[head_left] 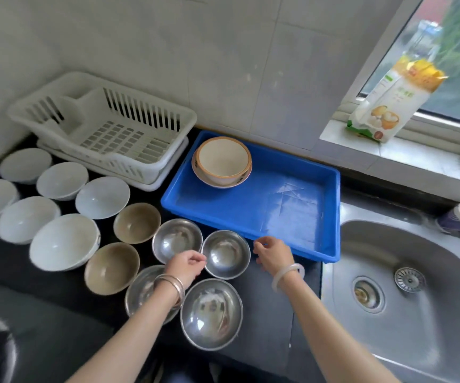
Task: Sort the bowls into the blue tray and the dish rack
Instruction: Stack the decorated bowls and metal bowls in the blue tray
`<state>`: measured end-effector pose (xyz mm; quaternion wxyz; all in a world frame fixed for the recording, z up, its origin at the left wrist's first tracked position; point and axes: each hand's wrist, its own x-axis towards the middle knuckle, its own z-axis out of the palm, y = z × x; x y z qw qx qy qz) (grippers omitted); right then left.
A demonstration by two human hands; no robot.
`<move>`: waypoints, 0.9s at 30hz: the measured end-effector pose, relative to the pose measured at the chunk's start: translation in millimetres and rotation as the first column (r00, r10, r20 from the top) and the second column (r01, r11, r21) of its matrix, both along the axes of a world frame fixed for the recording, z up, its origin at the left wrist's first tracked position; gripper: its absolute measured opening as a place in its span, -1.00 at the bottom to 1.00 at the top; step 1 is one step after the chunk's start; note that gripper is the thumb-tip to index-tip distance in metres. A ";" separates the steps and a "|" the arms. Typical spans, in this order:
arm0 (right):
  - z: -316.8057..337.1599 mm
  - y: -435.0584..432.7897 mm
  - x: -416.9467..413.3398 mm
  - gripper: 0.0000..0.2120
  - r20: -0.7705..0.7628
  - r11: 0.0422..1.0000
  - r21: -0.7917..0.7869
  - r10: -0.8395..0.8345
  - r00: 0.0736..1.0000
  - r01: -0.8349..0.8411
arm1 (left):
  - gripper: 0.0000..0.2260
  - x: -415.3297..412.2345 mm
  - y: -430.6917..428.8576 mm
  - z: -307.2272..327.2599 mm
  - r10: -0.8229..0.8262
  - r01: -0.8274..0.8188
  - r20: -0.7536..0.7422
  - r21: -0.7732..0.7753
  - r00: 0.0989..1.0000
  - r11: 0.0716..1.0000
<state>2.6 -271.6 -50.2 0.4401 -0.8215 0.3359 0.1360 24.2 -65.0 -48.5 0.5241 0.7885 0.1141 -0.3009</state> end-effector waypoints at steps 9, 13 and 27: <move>-24.0 21.9 -20.2 -0.83 -0.102 0.983 0.171 -0.051 0.994 0.068 | -0.79 -22.2 3.9 -13.7 -0.250 0.227 0.057 0.268 0.967 0.936; -26.1 23.6 -13.9 -0.86 -0.118 0.950 0.252 -0.157 0.980 0.183 | -0.81 -22.5 -0.1 -17.6 -0.300 0.264 0.064 0.330 0.952 0.906; 10.1 0.7 -24.6 -0.82 -0.073 0.931 0.300 -0.197 0.978 0.210 | -0.85 -12.9 -4.6 -21.7 -0.307 0.250 0.106 0.366 0.946 0.896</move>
